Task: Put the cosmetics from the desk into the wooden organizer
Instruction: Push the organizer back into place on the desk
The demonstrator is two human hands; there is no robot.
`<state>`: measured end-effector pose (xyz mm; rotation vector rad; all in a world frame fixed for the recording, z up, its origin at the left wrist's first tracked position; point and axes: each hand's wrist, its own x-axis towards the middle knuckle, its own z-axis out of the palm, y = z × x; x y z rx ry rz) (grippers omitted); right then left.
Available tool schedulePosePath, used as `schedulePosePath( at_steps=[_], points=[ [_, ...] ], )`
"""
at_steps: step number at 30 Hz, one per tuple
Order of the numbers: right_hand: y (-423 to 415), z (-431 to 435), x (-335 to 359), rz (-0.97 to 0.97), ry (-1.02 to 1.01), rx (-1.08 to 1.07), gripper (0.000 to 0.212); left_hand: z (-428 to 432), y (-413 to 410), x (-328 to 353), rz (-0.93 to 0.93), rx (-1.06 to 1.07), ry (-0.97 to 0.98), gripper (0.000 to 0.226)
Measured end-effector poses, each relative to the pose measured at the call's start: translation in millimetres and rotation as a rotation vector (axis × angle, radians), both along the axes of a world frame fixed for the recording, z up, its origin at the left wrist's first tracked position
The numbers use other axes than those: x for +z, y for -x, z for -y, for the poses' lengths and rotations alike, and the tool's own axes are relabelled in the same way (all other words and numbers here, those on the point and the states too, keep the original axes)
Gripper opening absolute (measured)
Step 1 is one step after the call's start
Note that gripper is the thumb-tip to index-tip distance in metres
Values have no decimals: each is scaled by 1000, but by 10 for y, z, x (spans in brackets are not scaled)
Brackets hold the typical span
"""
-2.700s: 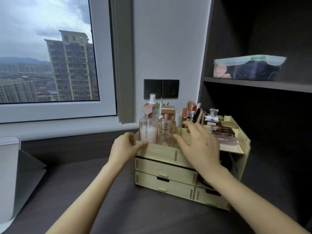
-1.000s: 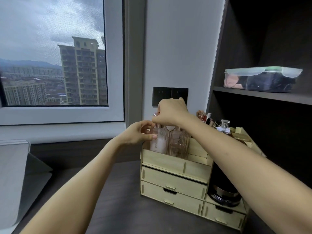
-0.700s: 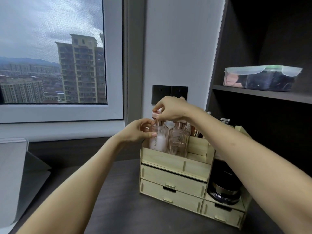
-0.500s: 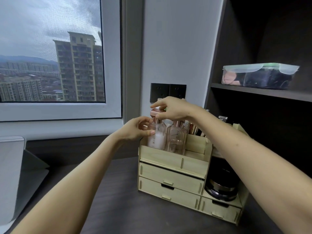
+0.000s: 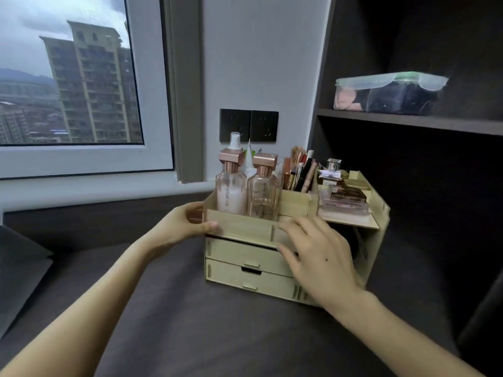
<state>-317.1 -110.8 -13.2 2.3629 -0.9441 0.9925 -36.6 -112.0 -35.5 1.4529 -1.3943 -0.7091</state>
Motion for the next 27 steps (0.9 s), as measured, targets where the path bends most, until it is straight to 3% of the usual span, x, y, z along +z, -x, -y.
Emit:
schedulePosePath(
  at_steps=[4, 10, 14, 27],
  points=[
    [98, 40, -404, -151, -31, -200, 34, -40, 160, -293, 50, 25, -46, 33],
    [156, 120, -681, -191, -153, -312, 81, 15, 304, -596, 163, 218, -23, 60],
    [52, 151, -783, -180, -190, -352, 96, 33, 359, -679, 148, 274, 26, 65],
    [19, 335, -899, -43, -189, -268, 93, 61, 416, -743, 220, 379, 50, 57]
  ],
)
